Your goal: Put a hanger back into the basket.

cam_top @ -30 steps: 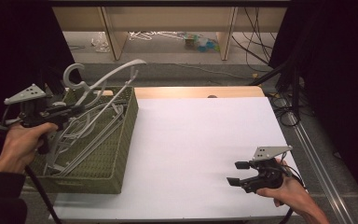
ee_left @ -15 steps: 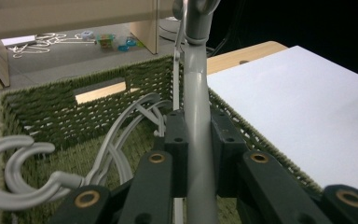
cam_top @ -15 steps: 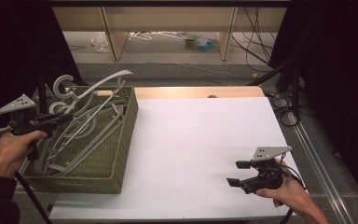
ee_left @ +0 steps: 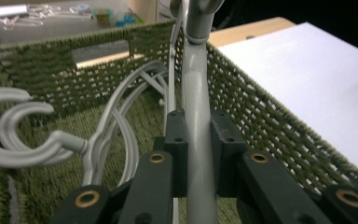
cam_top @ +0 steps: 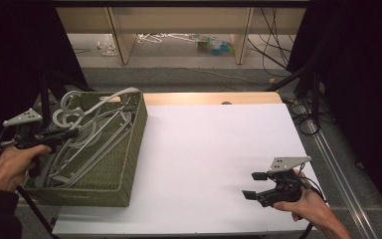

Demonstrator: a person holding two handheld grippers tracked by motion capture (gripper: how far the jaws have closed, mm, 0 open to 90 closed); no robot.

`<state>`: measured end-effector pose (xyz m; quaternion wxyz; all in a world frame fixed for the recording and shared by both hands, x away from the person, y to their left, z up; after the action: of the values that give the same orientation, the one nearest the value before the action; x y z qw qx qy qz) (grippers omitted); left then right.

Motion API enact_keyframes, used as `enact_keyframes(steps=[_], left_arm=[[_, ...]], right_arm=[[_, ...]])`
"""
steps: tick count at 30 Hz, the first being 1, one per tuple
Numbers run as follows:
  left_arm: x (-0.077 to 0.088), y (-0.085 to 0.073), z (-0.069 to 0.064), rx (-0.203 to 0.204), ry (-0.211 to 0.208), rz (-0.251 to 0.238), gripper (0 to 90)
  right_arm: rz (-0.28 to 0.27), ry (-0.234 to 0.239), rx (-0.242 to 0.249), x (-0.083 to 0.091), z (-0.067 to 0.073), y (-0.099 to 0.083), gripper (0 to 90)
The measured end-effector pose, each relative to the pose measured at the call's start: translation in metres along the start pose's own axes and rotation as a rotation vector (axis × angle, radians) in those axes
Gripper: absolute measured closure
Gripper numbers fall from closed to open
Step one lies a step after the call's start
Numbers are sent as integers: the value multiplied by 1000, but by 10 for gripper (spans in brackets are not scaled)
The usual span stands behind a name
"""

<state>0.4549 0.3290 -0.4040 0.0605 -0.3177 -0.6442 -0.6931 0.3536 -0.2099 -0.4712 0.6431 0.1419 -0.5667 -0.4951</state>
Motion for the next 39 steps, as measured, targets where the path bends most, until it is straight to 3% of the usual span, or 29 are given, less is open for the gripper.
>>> enact_keyframes(steps=[8, 13, 28, 34, 35, 36, 39], left_arm=[[-5, -12, 4, 66, -38, 39, 790], [-5, -12, 2, 56, -36, 54, 791], [-14, -25, 9, 103, -36, 146, 783], [-31, -35, 15, 132, 11, 212, 773], [-35, -37, 17, 143, 28, 221, 768], [-37, -40, 20, 128, 42, 236, 766], [-42, -45, 28, 163, 97, 257, 749]], right_arm=[[0, -3, -5, 1, -2, -1, 260], [6, 1, -9, 0, -1, -1, 260], [13, 8, -24, 0, -2, -4, 270], [17, 13, -20, -1, -1, -4, 270], [12, 7, -13, -2, -2, -4, 270], [11, 8, -11, -1, -3, -4, 270], [12, 8, -25, -1, -3, -5, 270]])
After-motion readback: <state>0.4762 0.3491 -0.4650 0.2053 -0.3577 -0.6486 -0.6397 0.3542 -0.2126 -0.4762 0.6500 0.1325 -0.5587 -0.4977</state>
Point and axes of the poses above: each handheld gripper's, and its own axes: x roughly backward along the jaws, y roughly out of its top, z roughly to its left, the point moved 9 cm from there along -x, roughly forward along the jaws, and after that the axes turned 13 degrees about y, right-handed, at the moved point
